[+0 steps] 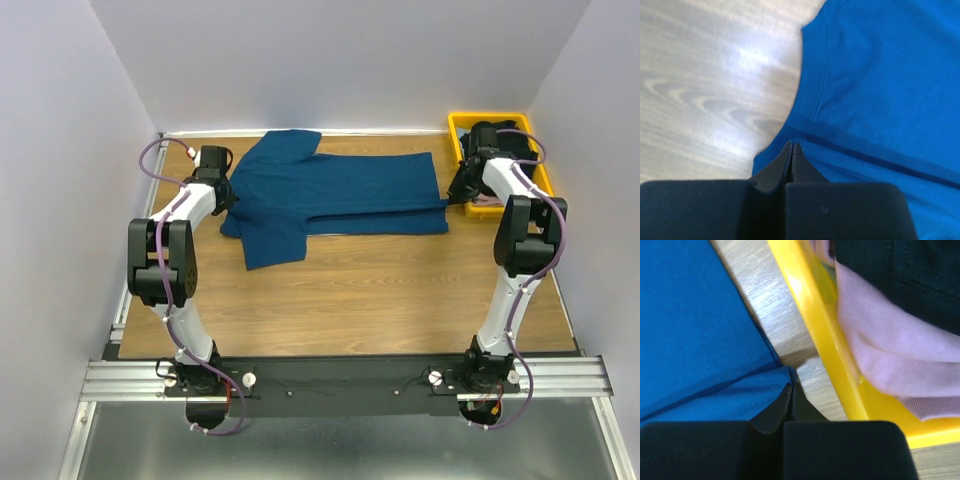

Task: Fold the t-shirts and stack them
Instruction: Fold the tshirt

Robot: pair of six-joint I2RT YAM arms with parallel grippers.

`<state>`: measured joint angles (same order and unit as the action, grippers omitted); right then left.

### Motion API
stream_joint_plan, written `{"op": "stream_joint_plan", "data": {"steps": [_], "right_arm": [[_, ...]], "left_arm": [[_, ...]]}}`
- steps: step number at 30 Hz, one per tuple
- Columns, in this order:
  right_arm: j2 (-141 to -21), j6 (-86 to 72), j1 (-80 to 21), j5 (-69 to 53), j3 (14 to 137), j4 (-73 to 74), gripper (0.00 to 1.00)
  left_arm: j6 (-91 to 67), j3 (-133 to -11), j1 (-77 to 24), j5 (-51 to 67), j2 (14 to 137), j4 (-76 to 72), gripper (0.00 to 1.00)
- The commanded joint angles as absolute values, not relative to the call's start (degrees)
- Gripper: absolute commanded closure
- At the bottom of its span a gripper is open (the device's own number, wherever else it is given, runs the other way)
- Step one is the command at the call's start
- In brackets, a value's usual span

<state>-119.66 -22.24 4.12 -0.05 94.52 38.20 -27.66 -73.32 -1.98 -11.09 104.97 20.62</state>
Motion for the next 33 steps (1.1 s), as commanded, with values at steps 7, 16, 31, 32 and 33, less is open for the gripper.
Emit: {"op": "stream_joint_plan", "data": {"steps": [7,16,31,32,33], "right_arm": [[-123.40,-21.97,4.39,3.52,96.42,36.39,0.99],[-123.66,-21.71,4.39,0.88,97.38,35.95,0.89],[-106.99,-23.20,3.78,-6.23,86.76,31.74,0.48],[-105.66,-24.33,3.78,-9.46,83.35,29.29,0.48],[-104.69,-24.87,3.78,-11.49,81.75,27.70,0.49]], "left_arm": [[-28.56,-73.22,-0.88,-14.33,108.63,18.20,1.00],[-29.00,-70.93,-0.88,-15.21,107.93,16.79,0.91],[-32.43,-58.81,-1.05,-14.50,86.94,15.74,0.47],[-33.30,-56.97,-1.05,-14.33,85.10,15.47,0.47],[-33.83,-55.91,-1.05,-14.24,84.38,15.29,0.47]]}}
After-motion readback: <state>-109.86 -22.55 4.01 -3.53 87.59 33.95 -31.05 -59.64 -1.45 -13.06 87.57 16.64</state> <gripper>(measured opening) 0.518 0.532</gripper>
